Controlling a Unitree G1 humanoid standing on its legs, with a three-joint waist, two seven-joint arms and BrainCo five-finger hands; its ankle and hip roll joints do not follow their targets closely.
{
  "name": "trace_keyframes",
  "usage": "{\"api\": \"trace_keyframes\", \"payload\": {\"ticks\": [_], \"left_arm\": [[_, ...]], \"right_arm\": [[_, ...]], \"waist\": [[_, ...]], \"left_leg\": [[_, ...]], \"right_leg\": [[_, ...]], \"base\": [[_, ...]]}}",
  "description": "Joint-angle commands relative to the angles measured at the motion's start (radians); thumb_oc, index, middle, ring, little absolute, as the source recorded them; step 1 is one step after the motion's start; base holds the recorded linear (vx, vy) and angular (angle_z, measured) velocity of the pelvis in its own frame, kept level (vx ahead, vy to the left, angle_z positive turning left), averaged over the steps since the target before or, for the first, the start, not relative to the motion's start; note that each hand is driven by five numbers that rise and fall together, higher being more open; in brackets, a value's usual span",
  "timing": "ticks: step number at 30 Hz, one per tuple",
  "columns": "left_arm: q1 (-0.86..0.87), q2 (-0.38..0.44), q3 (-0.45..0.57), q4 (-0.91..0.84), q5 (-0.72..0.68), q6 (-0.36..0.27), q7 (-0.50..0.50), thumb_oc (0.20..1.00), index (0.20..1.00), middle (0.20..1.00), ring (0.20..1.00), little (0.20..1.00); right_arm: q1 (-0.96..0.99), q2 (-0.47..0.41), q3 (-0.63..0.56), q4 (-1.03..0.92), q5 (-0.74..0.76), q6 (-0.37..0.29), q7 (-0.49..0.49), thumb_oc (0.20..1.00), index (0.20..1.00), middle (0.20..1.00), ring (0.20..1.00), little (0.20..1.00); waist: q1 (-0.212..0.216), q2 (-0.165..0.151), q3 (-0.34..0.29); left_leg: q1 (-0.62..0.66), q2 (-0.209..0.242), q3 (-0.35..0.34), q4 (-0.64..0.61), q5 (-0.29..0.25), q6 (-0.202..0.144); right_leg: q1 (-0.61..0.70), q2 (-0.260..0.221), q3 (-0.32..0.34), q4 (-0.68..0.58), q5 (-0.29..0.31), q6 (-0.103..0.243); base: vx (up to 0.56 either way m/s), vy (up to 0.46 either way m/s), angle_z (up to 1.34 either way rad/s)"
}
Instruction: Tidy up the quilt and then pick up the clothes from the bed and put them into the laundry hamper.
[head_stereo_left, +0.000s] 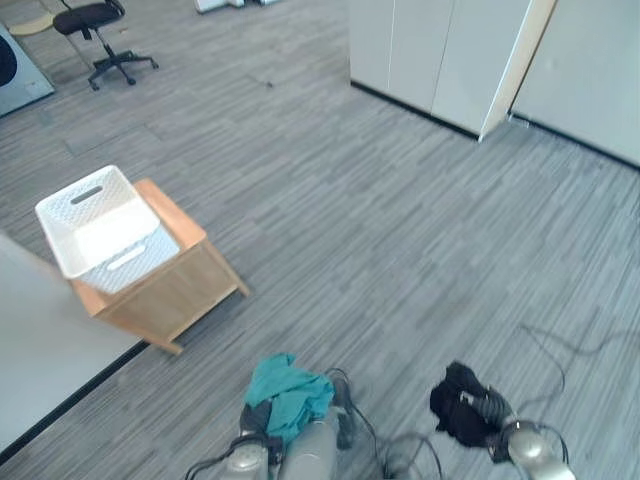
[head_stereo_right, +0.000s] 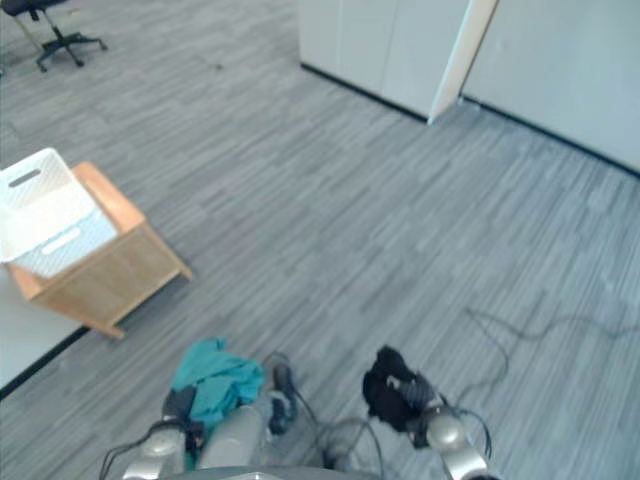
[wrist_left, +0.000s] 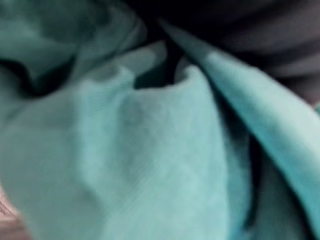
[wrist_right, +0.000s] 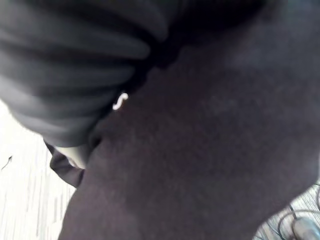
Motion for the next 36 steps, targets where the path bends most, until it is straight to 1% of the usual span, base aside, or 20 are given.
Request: {"api": "trace_keyframes", "payload": {"ticks": [1,2,3,5,9,12,14,16,18,20,21,22,23,24,25,27,30,31,32,36], "left_arm": [[-0.092,0.032,-0.019,-0.014,-0.012,-0.003,0.008,0.2,0.2,0.2,0.2,0.2],[-0.093,0.033,-0.02,-0.006,-0.007,0.001,0.01,0.2,0.2,0.2,0.2,0.2],[-0.095,0.044,-0.02,-0.007,0.01,0.008,0.018,0.2,0.2,0.2,0.2,0.2],[-0.104,0.065,-0.022,-0.001,0.026,0.001,0.036,0.2,0.2,0.2,0.2,0.2],[-0.117,0.086,-0.018,-0.006,0.015,-0.022,0.047,0.2,0.2,0.2,0.2,0.2],[-0.136,0.101,-0.013,-0.019,0.034,-0.035,0.057,0.2,0.2,0.2,0.2,0.2],[-0.147,0.11,-0.002,0.0,0.051,-0.033,0.064,0.2,0.2,0.2,0.2,0.2],[-0.143,0.115,-0.002,0.006,0.048,-0.047,0.06,0.2,0.2,0.2,0.2,0.2],[-0.126,0.095,0.007,0.014,0.033,-0.043,0.053,0.2,0.2,0.2,0.2,0.2],[-0.117,0.068,0.004,0.008,0.009,-0.045,0.044,0.2,0.2,0.2,0.2,0.2],[-0.113,0.057,-0.002,0.003,0.003,-0.041,0.032,0.2,0.2,0.2,0.2,0.2],[-0.111,0.052,-0.007,-0.019,-0.009,-0.041,0.016,0.2,0.2,0.2,0.2,0.2],[-0.111,0.052,-0.007,-0.02,-0.009,-0.041,0.016,0.2,0.2,0.2,0.2,0.2],[-0.11,0.05,-0.016,-0.037,-0.013,-0.043,0.01,0.2,0.2,0.2,0.2,0.2],[-0.103,0.045,-0.028,-0.071,-0.038,-0.047,0.001,0.2,0.2,0.2,0.2,0.2],[-0.087,0.047,-0.033,-0.12,-0.058,-0.05,-0.002,0.2,0.2,0.2,0.2,0.2],[-0.068,0.053,-0.028,-0.148,-0.059,-0.043,-0.011,0.2,0.2,0.2,0.2,0.2],[-0.059,0.055,-0.023,-0.143,-0.047,-0.039,-0.008,0.2,0.2,0.2,0.2,0.2],[-0.052,0.06,-0.018,-0.136,-0.029,-0.036,-0.004,0.2,0.2,0.2,0.2,0.2],[-0.047,0.061,-0.007,-0.113,-0.024,-0.029,-0.004,0.2,0.2,0.2,0.2,0.2]], "right_arm": [[-0.166,0.011,-0.094,0.043,-0.024,-0.029,-0.006,0.2,0.2,0.2,0.2,0.2],[-0.156,0.018,-0.103,0.03,-0.018,-0.029,-0.005,0.2,0.2,0.2,0.2,0.2],[-0.151,0.022,-0.115,0.011,-0.008,-0.03,-0.006,0.2,0.2,0.2,0.2,0.2],[-0.136,0.024,-0.13,-0.011,0.002,-0.034,-0.01,0.2,0.2,0.2,0.2,0.2],[-0.135,0.021,-0.127,-0.037,0.015,-0.047,-0.004,0.2,0.2,0.2,0.2,0.2],[-0.143,0.017,-0.127,-0.06,0.017,-0.047,0.001,0.2,0.2,0.2,0.2,0.2],[-0.146,0.013,-0.124,-0.076,0.002,-0.046,0.008,0.2,0.2,0.2,0.2,0.2],[-0.143,0.008,-0.115,-0.076,-0.012,-0.043,0.022,0.2,0.2,0.2,0.2,0.2],[-0.146,0.001,-0.082,-0.095,-0.033,-0.051,0.041,0.2,0.2,0.2,0.2,0.2],[-0.125,-0.012,-0.09,-0.114,-0.017,-0.06,0.037,0.2,0.2,0.2,0.2,0.2],[-0.111,-0.014,-0.088,-0.12,-0.014,-0.058,0.038,0.2,0.2,0.2,0.2,0.2],[-0.105,-0.018,-0.092,-0.125,-0.009,-0.058,0.04,0.2,0.2,0.2,0.2,0.2],[-0.105,-0.018,-0.092,-0.125,-0.009,-0.058,0.04,0.2,0.2,0.2,0.2,0.2],[-0.112,-0.021,-0.087,-0.129,-0.011,-0.058,0.041,0.2,0.2,0.2,0.2,0.2],[-0.132,-0.022,-0.077,-0.137,-0.023,-0.057,0.05,0.2,0.2,0.2,0.2,0.2],[-0.15,-0.019,-0.062,-0.131,-0.027,-0.052,0.047,0.2,0.2,0.2,0.2,0.2],[-0.163,-0.014,-0.049,-0.129,-0.033,-0.045,0.045,0.2,0.2,0.2,0.2,0.2],[-0.169,-0.008,-0.041,-0.118,-0.038,-0.043,0.044,0.2,0.2,0.2,0.2,0.2],[-0.172,-0.001,-0.034,-0.113,-0.046,-0.042,0.039,0.2,0.2,0.2,0.2,0.2],[-0.167,0.012,-0.036,-0.103,-0.059,-0.039,0.035,0.2,0.2,0.2,0.2,0.2]], "waist": [[0.023,-0.088,0.052],[0.007,-0.081,0.053],[-0.02,-0.061,0.059],[-0.058,-0.041,0.073],[-0.101,-0.064,0.086],[-0.14,-0.069,0.094],[-0.165,-0.067,0.094],[-0.165,-0.068,0.089],[-0.171,-0.071,0.088],[-0.188,-0.064,0.085],[-0.199,-0.07,0.086],[-0.189,-0.077,0.089],[-0.191,-0.079,0.087],[-0.175,-0.084,0.096],[-0.149,-0.105,0.116],[-0.114,-0.124,0.14],[-0.072,-0.124,0.149],[-0.058,-0.122,0.145],[-0.037,-0.098,0.13],[-0.017,-0.102,0.107]], "left_leg": [[0.11,-0.031,-0.081,-0.029,-0.05,-0.153],[0.147,-0.032,-0.095,-0.054,-0.056,-0.143],[0.182,-0.011,-0.138,-0.085,-0.047,-0.143],[0.236,0.018,-0.212,-0.13,-0.036,-0.164],[0.294,0.044,-0.342,-0.163,-0.05,-0.233],[0.352,0.111,-0.435,-0.188,-0.087,-0.312],[0.392,0.177,-0.472,-0.196,-0.107,-0.35],[0.415,0.205,-0.49,-0.192,-0.125,-0.37],[0.4,0.273,-0.505,-0.137,-0.038,-0.387],[0.338,0.318,-0.427,-0.055,0.067,-0.375],[0.315,0.322,-0.356,0.013,0.062,-0.356],[0.279,0.272,-0.361,0.087,0.025,-0.334],[0.274,0.27,-0.363,0.089,0.027,-0.334],[0.23,0.188,-0.415,0.182,-0.008,-0.321],[0.143,0.045,-0.49,0.315,-0.072,-0.297],[0.057,-0.005,-0.46,0.41,-0.071,-0.283],[-0.038,0.03,-0.373,0.331,-0.109,-0.258],[-0.061,0.039,-0.345,0.266,-0.093,-0.253],[-0.08,0.099,-0.27,0.096,0.008,-0.275],[-0.031,0.12,-0.209,-0.051,0.059,-0.28]], "right_leg": [[-0.133,-0.141,0.165,0.218,0.206,0.032],[-0.172,-0.159,0.165,0.342,0.281,0.059],[-0.254,-0.163,0.197,0.455,0.308,0.047],[-0.344,-0.179,0.239,0.525,0.291,0.033],[-0.415,-0.248,0.315,0.225,0.256,0.0],[-0.454,-0.307,0.417,-0.123,0.319,0.035],[-0.518,-0.342,0.479,-0.151,0.371,0.064],[-0.494,-0.331,0.472,-0.161,0.334,0.064],[-0.503,-0.27,0.508,-0.063,0.313,0.051],[-0.48,-0.262,0.468,-0.063,0.299,0.028],[-0.447,-0.253,0.437,-0.07,0.282,0.002],[-0.42,-0.236,0.425,-0.079,0.264,-0.02],[-0.423,-0.237,0.424,-0.08,0.266,-0.02],[-0.401,-0.217,0.423,-0.081,0.252,-0.039],[-0.375,-0.194,0.423,-0.072,0.233,-0.067],[-0.343,-0.184,0.421,-0.074,0.213,-0.085],[-0.273,-0.172,0.401,-0.093,0.158,-0.086],[-0.231,-0.166,0.391,-0.107,0.137,-0.085],[-0.172,-0.136,0.365,-0.108,0.097,-0.082],[-0.102,-0.134,0.333,-0.044,0.055,-0.05]], "base": [[0.52,0.008,0.8],[0.43,-0.022,1.32],[0.48,-0.112,1.63],[0.48,-0.223,2.39],[0.51,-0.42,2.05],[0.56,-0.517,1.49],[0.56,-0.523,1.32],[0.42,-0.396,1.06],[0.41,-0.531,0.85],[0.26,-0.422,0.38],[0.26,-0.486,0.55],[0.17,-0.36,0.76],[0.2,-0.321,0.75],[0.27,-0.424,0.47],[0.36,-0.535,0.19],[0.3,-0.357,-0.07],[0.36,-0.093,0.01],[0.62,0.003,0.15],[0.49,0.028,0.25],[0.49,0.053,0.31]]}}
